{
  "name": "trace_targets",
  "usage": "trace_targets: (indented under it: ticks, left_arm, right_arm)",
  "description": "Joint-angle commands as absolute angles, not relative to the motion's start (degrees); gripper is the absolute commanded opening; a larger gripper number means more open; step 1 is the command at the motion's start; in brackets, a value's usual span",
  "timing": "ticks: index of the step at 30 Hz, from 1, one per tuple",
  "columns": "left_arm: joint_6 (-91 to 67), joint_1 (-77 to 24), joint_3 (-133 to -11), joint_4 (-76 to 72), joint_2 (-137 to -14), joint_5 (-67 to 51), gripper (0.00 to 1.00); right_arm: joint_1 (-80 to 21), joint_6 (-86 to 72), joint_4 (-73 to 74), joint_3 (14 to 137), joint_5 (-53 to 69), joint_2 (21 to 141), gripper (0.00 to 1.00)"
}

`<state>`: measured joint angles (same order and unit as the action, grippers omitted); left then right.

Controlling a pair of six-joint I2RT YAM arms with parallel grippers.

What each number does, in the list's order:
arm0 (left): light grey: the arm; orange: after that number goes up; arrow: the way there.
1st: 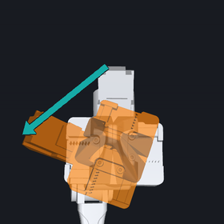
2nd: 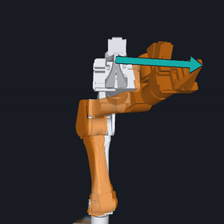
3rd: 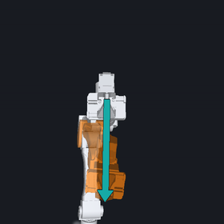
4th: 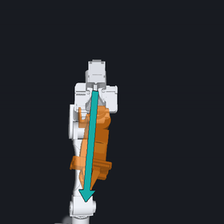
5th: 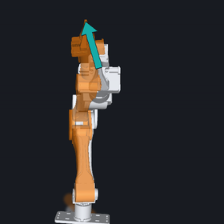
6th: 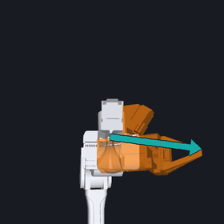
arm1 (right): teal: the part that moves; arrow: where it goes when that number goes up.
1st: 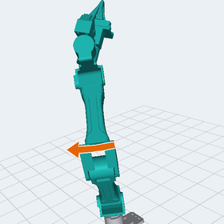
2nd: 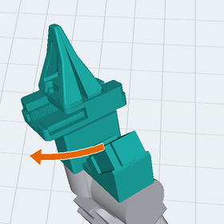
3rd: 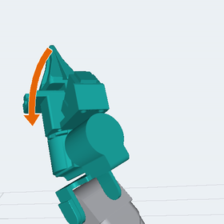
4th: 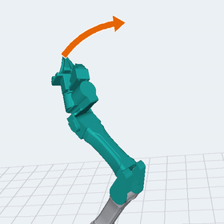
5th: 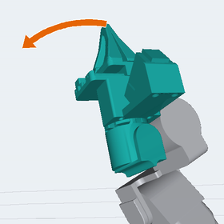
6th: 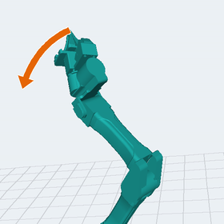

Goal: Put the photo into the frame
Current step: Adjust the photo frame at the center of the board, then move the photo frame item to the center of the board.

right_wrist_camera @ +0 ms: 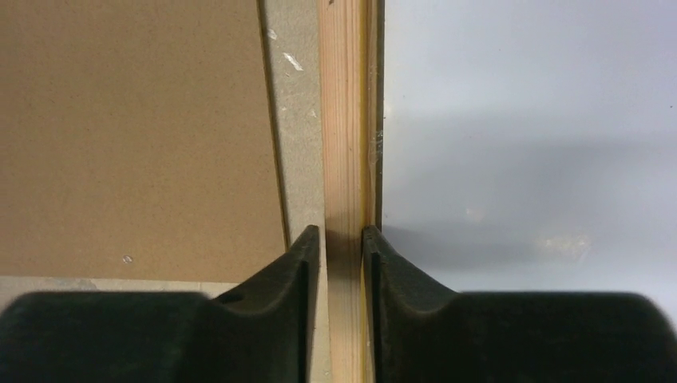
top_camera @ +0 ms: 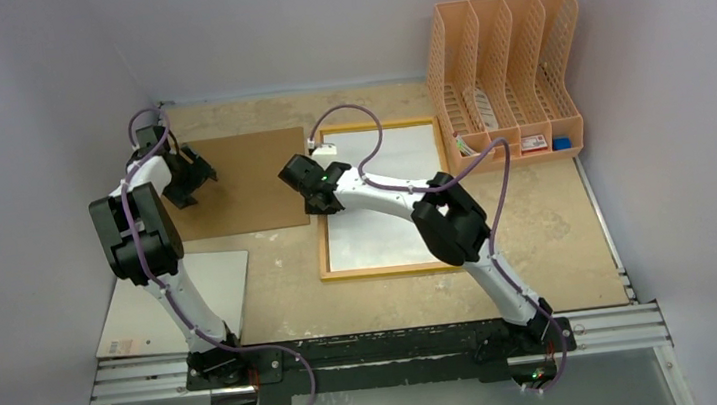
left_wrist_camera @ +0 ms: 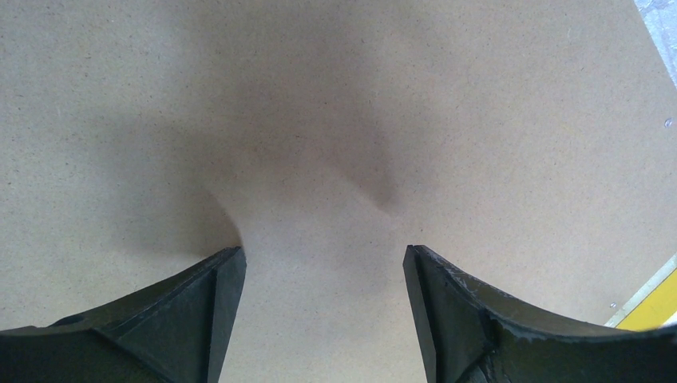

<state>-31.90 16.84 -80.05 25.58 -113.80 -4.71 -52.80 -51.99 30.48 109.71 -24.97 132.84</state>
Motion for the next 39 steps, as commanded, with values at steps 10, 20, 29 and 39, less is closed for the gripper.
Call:
trace_targets:
  ticks: [10,20,29,39]
  left_arm:
    - [-28.72,19.11,-91.53,32.59,-113.72,-0.85,0.87]
    - [-23.16,20.85,-96.21,31.38,-120.92,6.02,0.91]
    - [-20.04,21.45,-91.4,27.19,-121.13,10.39,0.89]
    - [-17.31,23.27,-90.92,26.11,-121.21,12.71,0.93]
  right_arm:
    - [-52.18,-41.48,19.25,107.81,-18.28,123.87,0.45]
    - [-50.97,-41.77,6.17,101.74,-1.09,125.15,0.49]
    - [-50.97,-42.45,3.89,106.51,-0.22,131.39,0.65]
    - [-50.71,-43.68,11.6,114.5,-12.2,137.78,0.68]
